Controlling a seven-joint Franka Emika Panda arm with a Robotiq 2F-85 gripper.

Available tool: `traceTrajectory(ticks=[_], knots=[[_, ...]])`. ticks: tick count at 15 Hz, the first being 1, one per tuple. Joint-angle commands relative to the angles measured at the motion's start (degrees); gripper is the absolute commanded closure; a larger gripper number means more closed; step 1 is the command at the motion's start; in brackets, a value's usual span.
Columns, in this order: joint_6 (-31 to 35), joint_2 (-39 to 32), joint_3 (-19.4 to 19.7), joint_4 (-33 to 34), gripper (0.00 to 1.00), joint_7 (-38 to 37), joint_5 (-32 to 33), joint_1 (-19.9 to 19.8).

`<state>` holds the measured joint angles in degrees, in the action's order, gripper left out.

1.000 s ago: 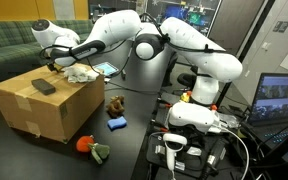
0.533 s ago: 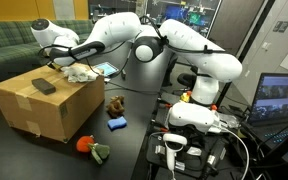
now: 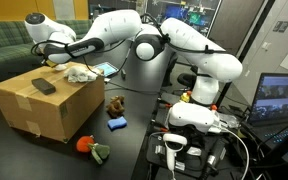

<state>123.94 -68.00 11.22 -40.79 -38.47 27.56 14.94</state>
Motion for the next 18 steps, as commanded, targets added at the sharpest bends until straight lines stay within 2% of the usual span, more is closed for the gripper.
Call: traceTrajectory(ticks=[1, 4, 7, 13, 18], knots=[[0.03, 4.67, -1.29, -2.13, 0.90, 0.92, -0.12, 1.96], [-0.96, 8.95, -1.99, -4.91, 0.90, 0.82, -0.01, 4.29], [-4.33, 14.98, -4.71, -10.12, 0.90, 4.03, -1.23, 5.53], [-14.57, 28.66, -9.41, -25.92, 0.90, 5.54, -1.98, 5.56], [-18.75, 39.17, -11.28, -39.16, 0.90, 5.12, -5.37, 4.22]])
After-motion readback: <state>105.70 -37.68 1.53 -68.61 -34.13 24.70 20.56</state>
